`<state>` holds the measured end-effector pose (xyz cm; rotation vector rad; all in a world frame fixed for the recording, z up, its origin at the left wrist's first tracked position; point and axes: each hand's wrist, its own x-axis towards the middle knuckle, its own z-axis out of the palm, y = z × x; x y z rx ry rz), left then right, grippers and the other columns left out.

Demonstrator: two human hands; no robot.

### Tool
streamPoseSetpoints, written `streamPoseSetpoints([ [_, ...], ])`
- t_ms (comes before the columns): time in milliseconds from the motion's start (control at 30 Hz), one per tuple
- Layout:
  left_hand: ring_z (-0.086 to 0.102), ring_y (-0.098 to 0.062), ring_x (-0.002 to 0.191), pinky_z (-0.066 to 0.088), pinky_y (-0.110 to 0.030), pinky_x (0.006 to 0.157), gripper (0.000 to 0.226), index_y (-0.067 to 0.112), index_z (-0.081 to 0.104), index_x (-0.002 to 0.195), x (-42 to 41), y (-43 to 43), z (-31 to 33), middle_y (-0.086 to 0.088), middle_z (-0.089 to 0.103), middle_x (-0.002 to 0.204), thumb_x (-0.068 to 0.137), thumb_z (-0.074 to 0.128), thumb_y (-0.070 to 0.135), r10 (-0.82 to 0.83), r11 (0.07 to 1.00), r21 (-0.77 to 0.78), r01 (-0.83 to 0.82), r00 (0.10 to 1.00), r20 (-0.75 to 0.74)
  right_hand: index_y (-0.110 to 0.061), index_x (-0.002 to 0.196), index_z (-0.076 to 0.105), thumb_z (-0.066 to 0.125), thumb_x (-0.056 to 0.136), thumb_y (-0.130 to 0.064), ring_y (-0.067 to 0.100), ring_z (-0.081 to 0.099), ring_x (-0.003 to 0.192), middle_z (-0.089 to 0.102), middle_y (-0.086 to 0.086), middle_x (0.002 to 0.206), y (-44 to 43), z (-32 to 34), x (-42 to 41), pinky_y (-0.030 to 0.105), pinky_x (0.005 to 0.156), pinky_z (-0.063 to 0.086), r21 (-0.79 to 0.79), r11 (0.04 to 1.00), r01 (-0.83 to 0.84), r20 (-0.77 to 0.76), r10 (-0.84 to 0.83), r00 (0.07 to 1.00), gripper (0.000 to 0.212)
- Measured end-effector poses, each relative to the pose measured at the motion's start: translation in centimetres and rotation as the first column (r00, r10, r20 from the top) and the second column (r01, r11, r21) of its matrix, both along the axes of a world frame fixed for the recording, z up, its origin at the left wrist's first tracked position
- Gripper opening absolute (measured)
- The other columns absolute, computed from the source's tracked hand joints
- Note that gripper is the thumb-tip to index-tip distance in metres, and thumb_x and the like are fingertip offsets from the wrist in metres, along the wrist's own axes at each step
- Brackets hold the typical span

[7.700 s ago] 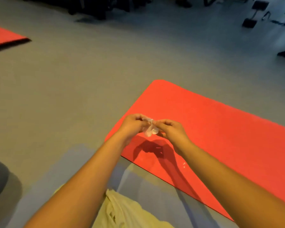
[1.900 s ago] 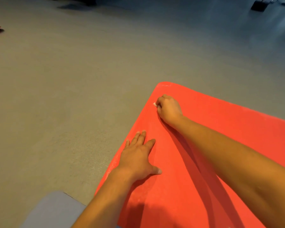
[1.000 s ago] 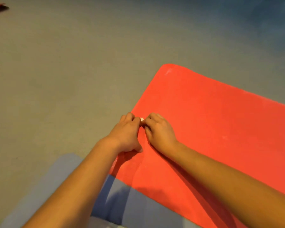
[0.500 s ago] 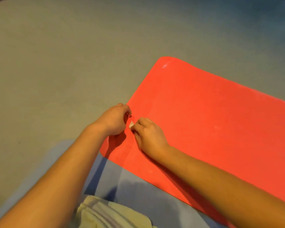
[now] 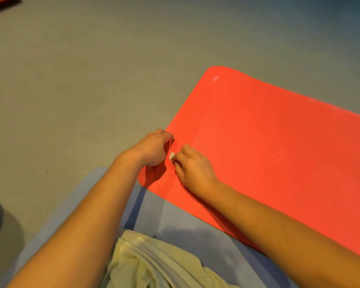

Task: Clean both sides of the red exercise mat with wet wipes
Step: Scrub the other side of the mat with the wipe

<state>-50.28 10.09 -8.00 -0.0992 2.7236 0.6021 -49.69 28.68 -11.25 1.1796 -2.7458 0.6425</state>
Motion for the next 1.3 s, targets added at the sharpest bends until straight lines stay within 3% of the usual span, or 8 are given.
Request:
streamPoseSetpoints([
  [233,0.043,-0.038,0.133,0.036,-0.044,0.115,0.063,0.024,0.055,0.147,-0.2,0.7,-0.3,-0.012,0.044,0.147,0.090,0.045,0.001,0.007,1.000,-0.011,-0.008,0.999,-0.050,-0.015,0.101,0.068,0.038,0.109,-0.033,0.027,0.050,0.082,0.051,0.004,0.092,2.6,0.6,5.1,0.041,0.065,0.040,0.041,0.936,-0.349,0.020,0.348,0.937,0.036],
  [433,0.055,-0.035,0.126,0.043,-0.044,0.109,0.051,0.023,0.066,0.136,-1.1,1.5,-1.2,-0.010,0.059,0.134,0.090,0.055,0.003,0.000,0.998,0.068,0.012,0.983,-0.181,-0.015,0.095,0.070,0.048,0.098,-0.031,0.032,0.057,0.085,0.052,0.005,0.089,1.8,0.4,-2.8,0.042,0.064,0.047,0.048,0.999,0.019,-0.055,-0.016,0.998,0.028],
  [533,0.056,-0.035,0.126,0.044,-0.044,0.109,0.048,0.021,0.067,0.134,-1.5,1.6,-1.4,-0.010,0.061,0.134,0.091,0.055,0.006,-0.002,0.997,0.074,0.017,0.979,-0.202,-0.016,0.098,0.067,0.058,0.091,-0.020,0.031,0.056,0.085,0.052,0.006,0.090,1.4,0.8,-1.1,0.044,0.063,0.049,0.066,0.997,0.042,-0.058,-0.039,0.998,0.012],
  [700,0.053,-0.035,0.124,0.044,-0.046,0.106,0.061,0.026,0.067,0.134,-1.8,1.9,-1.7,-0.007,0.059,0.134,0.080,0.045,0.007,-0.035,0.997,0.056,0.045,0.983,-0.179,-0.013,0.101,0.069,0.047,0.104,-0.022,0.028,0.050,0.077,0.052,0.005,0.088,3.2,0.7,6.9,0.043,0.061,0.041,0.000,0.976,-0.218,0.040,0.218,0.975,0.024],
  [867,0.048,-0.033,0.129,0.044,-0.046,0.107,0.064,0.030,0.064,0.138,-2.2,2.4,-1.8,-0.002,0.050,0.149,0.084,0.048,0.000,-0.028,0.999,0.018,0.033,0.976,-0.215,-0.016,0.109,0.070,0.051,0.105,-0.026,0.027,0.052,0.078,0.055,0.004,0.090,4.3,0.6,4.0,0.038,0.063,0.042,0.018,0.926,-0.378,-0.002,0.378,0.926,0.022],
  [1033,0.048,-0.032,0.121,0.048,-0.047,0.101,0.052,0.030,0.063,0.136,-2.5,3.2,-1.8,0.000,0.052,0.146,0.090,0.049,0.010,-0.029,0.998,-0.058,0.016,0.974,-0.223,-0.019,0.101,0.071,0.047,0.097,-0.032,0.031,0.058,0.085,0.055,0.005,0.087,2.9,0.5,-5.3,0.041,0.065,0.048,0.051,0.997,-0.056,-0.088,0.060,0.994,0.027],
  [1133,0.047,-0.033,0.119,0.050,-0.049,0.098,0.051,0.028,0.064,0.134,-2.5,3.5,-1.8,-0.002,0.053,0.140,0.090,0.047,0.011,-0.018,0.998,-0.061,0.004,0.974,-0.228,-0.020,0.097,0.072,0.058,0.093,-0.025,0.029,0.058,0.085,0.055,0.002,0.086,2.3,0.7,-7.6,0.040,0.063,0.046,0.061,0.990,0.128,-0.088,-0.122,0.989,0.015],
  [1300,0.044,-0.033,0.126,0.050,-0.052,0.098,0.056,0.027,0.060,0.141,-3.0,4.0,-1.8,-0.004,0.048,0.143,0.087,0.054,0.011,-0.001,0.997,-0.078,-0.015,0.978,-0.211,-0.018,0.104,0.068,0.053,0.096,-0.023,0.028,0.055,0.085,0.053,0.004,0.090,3.2,0.5,-0.3,0.042,0.064,0.047,0.058,0.997,-0.042,-0.021,0.044,0.999,0.018],
])
